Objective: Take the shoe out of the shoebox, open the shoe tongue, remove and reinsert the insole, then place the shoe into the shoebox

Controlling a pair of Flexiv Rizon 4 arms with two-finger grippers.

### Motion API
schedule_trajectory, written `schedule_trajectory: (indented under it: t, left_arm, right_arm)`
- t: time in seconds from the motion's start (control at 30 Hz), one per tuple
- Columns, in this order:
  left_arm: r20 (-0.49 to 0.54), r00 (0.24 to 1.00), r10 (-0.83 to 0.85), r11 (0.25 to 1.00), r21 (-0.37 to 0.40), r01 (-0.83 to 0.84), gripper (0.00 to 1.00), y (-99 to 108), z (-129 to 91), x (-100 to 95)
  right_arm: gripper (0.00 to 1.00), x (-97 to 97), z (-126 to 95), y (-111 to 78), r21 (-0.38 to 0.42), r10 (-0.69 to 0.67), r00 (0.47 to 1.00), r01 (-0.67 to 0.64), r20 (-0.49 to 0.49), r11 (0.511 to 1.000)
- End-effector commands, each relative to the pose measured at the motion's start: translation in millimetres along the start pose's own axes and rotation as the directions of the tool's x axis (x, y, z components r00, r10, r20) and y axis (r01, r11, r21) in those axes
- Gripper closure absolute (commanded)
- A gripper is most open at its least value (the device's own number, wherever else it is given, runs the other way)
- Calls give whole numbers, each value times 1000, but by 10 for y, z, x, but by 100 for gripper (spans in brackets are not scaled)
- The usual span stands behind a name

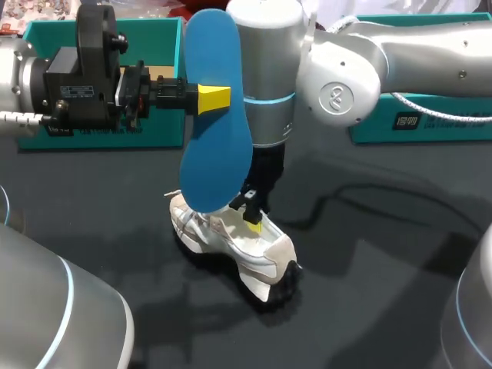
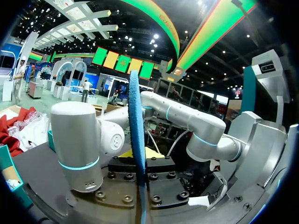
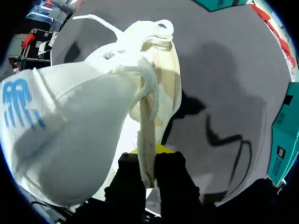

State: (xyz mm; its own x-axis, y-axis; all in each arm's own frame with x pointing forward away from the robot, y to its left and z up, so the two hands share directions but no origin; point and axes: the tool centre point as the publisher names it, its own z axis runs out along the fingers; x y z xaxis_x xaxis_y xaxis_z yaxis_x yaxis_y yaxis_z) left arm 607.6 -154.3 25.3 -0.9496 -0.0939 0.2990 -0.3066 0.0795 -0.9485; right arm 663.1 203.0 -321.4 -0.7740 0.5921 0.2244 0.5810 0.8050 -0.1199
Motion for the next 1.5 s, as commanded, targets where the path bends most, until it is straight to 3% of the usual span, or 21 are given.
schedule_trajectory:
  t: [0.03, 0.4, 0.67, 0.77, 1.1, 1.33, 1.5]
  left_arm:
    - [-1, 1000, 0, 1000, -1, 0, 100, 0, 8, -3]
    - [-1, 1000, 0, 1000, -1, 0, 100, 0, 8, -3]
    - [-1, 1000, 0, 1000, -1, 0, 100, 0, 8, -3]
    - [-1, 1000, 0, 1000, -1, 0, 100, 0, 8, -3]
    - [-1, 1000, 0, 1000, -1, 0, 100, 0, 8, -3]
    - [-1, 1000, 0, 1000, -1, 0, 100, 0, 8, -3]
    - [-1, 1000, 0, 1000, -1, 0, 100, 0, 8, -3]
  right_arm:
    - [100, 2, -20, 64, 18, 1, 1000, -1, 2, 1000]
    - [100, 6, -30, 114, -7, 77, 997, -77, -2, 997]
    - [100, 111, -64, -8, -91, 226, 973, -223, 34, 971]
    - [100, 126, -51, -88, -171, 297, 954, -287, 35, 942]
    - [100, 126, -51, -88, -171, 297, 954, -287, 35, 942]
    - [100, 82, -92, -137, -197, 532, 846, -528, -34, 826]
    - [100, 63, -95, -182, -189, 618, 784, -616, -54, 765]
